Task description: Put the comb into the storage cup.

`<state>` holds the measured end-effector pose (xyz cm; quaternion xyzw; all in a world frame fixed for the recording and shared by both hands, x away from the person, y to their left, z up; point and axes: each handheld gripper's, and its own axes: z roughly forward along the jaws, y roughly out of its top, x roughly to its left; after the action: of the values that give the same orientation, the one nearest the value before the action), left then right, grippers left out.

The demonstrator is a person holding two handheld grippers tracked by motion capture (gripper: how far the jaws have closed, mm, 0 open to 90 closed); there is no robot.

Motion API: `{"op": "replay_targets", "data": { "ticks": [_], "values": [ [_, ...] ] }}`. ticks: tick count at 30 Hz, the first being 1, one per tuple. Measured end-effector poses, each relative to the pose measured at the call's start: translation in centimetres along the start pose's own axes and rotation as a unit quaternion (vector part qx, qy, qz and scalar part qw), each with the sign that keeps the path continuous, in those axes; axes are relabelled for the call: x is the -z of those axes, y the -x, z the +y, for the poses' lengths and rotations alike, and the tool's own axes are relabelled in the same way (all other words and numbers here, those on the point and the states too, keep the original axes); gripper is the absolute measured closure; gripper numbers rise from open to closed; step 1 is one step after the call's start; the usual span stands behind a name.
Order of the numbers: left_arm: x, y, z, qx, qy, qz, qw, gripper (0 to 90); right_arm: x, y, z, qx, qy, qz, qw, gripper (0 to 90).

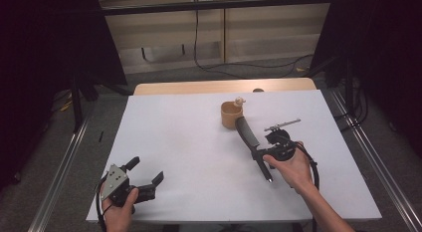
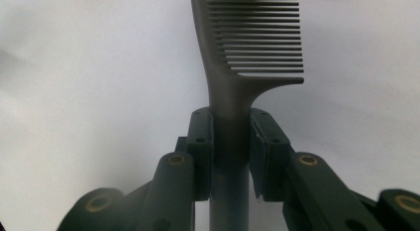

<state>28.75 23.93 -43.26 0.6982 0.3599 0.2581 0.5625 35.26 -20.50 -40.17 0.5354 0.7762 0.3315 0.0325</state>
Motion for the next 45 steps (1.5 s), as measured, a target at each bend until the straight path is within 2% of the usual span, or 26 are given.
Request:
{"op": "replay_targets", "data": {
  "ticks": [2, 7, 11, 16, 21, 23, 26, 30, 32, 34, 35, 36, 37, 38, 42, 43, 44, 45],
  "values": [
    [0.0, 0.0, 0.0, 0.001, 0.0, 0.001, 1.0, 2.9, 0.1, 0.0, -0.2, 0.011, 0.011, 0.008, 0.9999, 73.1],
    [0.0, 0.0, 0.0, 0.0, 0.001, -0.001, 1.0, 3.0, 0.6, 0.0, -0.3, 0.03, 0.039, 0.008, 0.9987, 73.1],
    [0.0, 0.0, 0.0, 0.0, 0.001, -0.001, 1.0, 2.9, 1.1, -0.2, -0.2, 0.048, 0.077, -0.001, 0.9959, 73.1],
    [0.0, 0.0, 0.0, 0.003, 0.003, -0.002, 1.0, 3.0, 1.4, -0.2, -0.2, 0.061, 0.127, -0.012, 0.9899, 73.1],
    [0.0, 0.0, 0.0, 0.003, 0.003, -0.002, 1.0, 2.9, 1.6, -0.1, -0.3, 0.069, 0.159, -0.012, 0.9849, 73.1],
    [0.0, 0.0, 0.1, 0.001, 0.003, -0.002, 1.0, 2.9, 1.6, -0.1, -0.5, 0.073, 0.183, -0.016, 0.9802, 73.1],
    [0.1, 0.0, 0.1, 0.0, 0.002, -0.002, 1.0, 2.9, 1.7, -0.3, -0.5, 0.082, 0.196, -0.013, 0.977, 73.1],
    [0.1, 0.0, 0.1, -0.001, 0.003, 0.001, 1.0, 2.8, 1.7, -0.3, -0.5, 0.084, 0.205, -0.01, 0.9751, 73.1],
    [0.1, 0.0, 0.1, 0.001, 0.004, 0.003, 1.0, 2.8, 1.7, -0.4, -0.5, 0.084, 0.215, -0.019, 0.9728, 73.1],
    [0.1, -0.1, 0.1, 0.0, 0.003, 0.003, 1.0, 2.8, 1.9, -0.4, -0.5, 0.087, 0.226, -0.018, 0.97, 73.1],
    [0.1, -0.1, 0.1, 0.0, 0.003, 0.003, 1.0, 2.8, 1.9, -0.4, -0.5, 0.087, 0.226, -0.018, 0.97, 73.1],
    [0.1, -0.1, 0.1, 0.0, 0.002, 0.001, 1.0, 2.8, 2.1, -0.5, -0.4, 0.09, 0.238, -0.019, 0.9669, 73.0],
    [0.1, -0.1, 0.1, 0.0, 0.002, 0.001, 1.0, 2.8, 2.1, -0.5, -0.4, 0.09, 0.238, -0.019, 0.9669, 73.0],
    [0.0, 0.0, 0.1, 0.001, 0.002, 0.001, 1.0, 2.8, 2.3, -0.6, -0.3, 0.092, 0.251, -0.019, 0.9635, 73.1],
    [0.1, 0.0, 0.1, 0.0, 0.003, 0.001, 1.0, 2.8, 2.5, -0.9, 0.0, 0.096, 0.276, -0.018, 0.9561, 73.0],
    [0.1, 0.0, 0.1, -0.001, 0.002, 0.001, 1.0, 2.8, 2.5, -1.0, 0.1, 0.1, 0.281, -0.015, 0.9545, 73.1],
    [0.1, 0.0, 0.1, -0.001, 0.002, 0.001, 1.0, 2.8, 2.5, -1.0, 0.1, 0.1, 0.281, -0.015, 0.9545, 73.1],
    [0.1, 0.0, 0.1, 0.0, 0.003, 0.001, 1.0, 2.8, 2.6, -1.3, 0.4, 0.103, 0.286, -0.015, 0.9525, 73.0]
  ]
}}
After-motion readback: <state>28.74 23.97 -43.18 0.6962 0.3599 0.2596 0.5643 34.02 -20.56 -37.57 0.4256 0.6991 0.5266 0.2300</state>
